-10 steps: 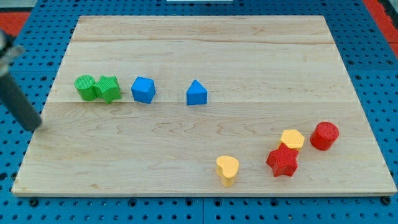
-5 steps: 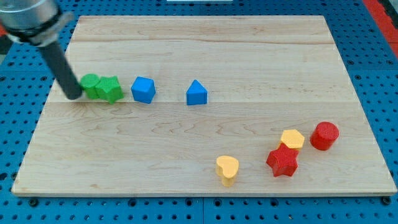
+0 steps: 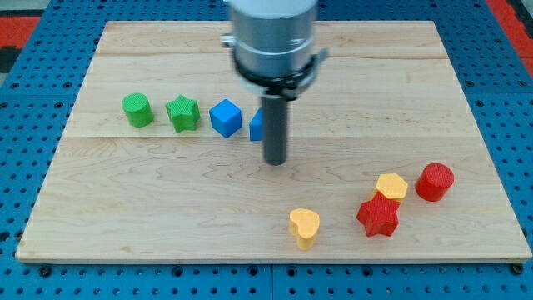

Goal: Make the green and blue blocks together

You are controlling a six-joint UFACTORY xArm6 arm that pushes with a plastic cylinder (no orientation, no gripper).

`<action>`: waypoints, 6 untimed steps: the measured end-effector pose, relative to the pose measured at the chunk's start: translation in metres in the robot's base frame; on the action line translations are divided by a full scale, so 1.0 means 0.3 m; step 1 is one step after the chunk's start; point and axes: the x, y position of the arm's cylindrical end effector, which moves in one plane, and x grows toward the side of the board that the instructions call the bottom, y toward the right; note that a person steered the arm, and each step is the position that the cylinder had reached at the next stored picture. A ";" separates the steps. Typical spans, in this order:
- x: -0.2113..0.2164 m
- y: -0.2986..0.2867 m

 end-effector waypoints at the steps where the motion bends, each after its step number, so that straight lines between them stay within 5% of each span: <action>1: -0.055 0.033; 4: -0.270 -0.226; 6: -0.274 -0.328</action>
